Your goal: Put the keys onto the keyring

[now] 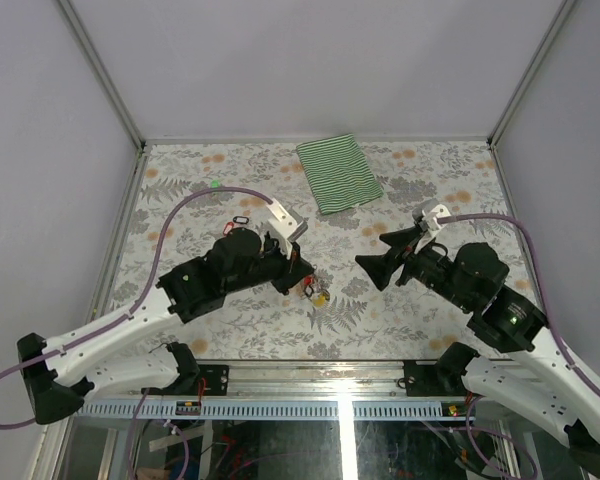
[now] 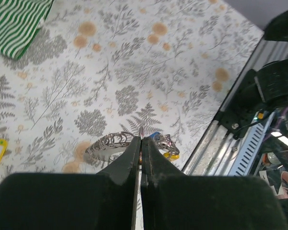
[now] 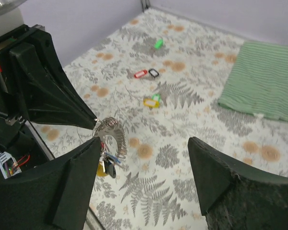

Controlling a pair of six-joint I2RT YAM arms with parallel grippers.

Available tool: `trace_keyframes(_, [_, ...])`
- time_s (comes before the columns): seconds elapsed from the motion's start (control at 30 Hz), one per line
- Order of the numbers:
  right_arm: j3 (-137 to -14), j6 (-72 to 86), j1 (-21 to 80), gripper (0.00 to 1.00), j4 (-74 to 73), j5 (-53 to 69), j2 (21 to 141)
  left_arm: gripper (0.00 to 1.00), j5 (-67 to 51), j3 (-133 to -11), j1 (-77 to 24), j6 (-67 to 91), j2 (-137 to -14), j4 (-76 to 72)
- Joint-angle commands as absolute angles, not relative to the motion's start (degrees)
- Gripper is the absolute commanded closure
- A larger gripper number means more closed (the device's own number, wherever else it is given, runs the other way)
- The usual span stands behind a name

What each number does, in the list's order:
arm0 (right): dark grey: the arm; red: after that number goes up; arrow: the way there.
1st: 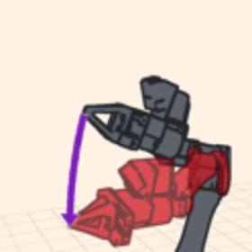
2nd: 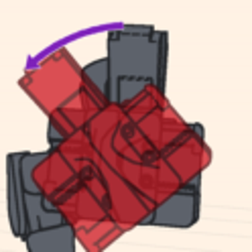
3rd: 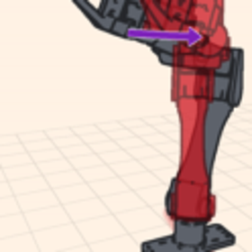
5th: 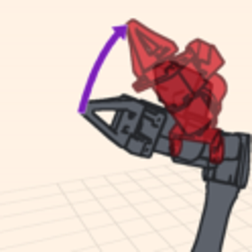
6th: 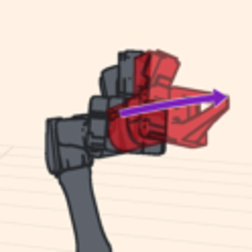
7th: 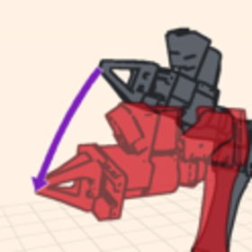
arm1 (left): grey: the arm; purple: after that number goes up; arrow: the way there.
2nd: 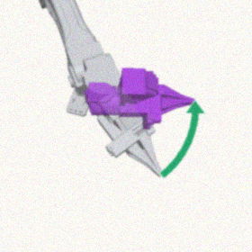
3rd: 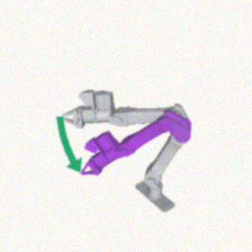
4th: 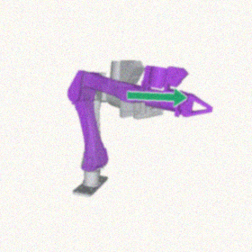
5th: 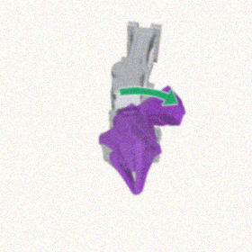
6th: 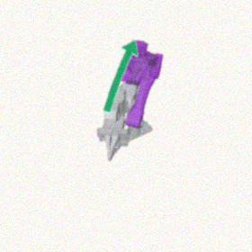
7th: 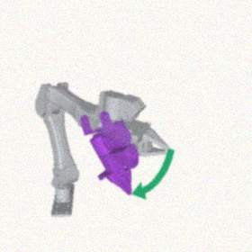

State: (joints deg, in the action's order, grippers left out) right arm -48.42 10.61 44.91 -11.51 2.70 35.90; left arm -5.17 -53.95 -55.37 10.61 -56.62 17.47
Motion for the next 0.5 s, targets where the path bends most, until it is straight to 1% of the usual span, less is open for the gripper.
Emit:
trace_keyframes(0.0, [-51.38, 16.85, 45.05, 0.15, -18.62, -0.49, 37.16, 1.00, -1.20, -52.57, -53.90, 12.81, -58.39, 17.89])
trace_keyframes(0.13, [-52.48, 16.37, 45.02, 0.00, -20.45, 3.89, 37.82, 1.00, -3.46, -51.51, -51.60, 13.83, -62.61, 16.69])
trace_keyframes(0.23, [-51.26, 15.79, 45.05, 0.01, -19.09, 4.83, 37.01, 1.00, -4.85, -50.71, -50.28, 13.77, -65.60, 14.67])
trace_keyframes(0.47, [-50.01, 16.06, 45.09, 0.01, -19.29, 2.30, 33.97, 1.00, -7.30, -50.28, -48.75, 13.18, -71.82, 9.35])
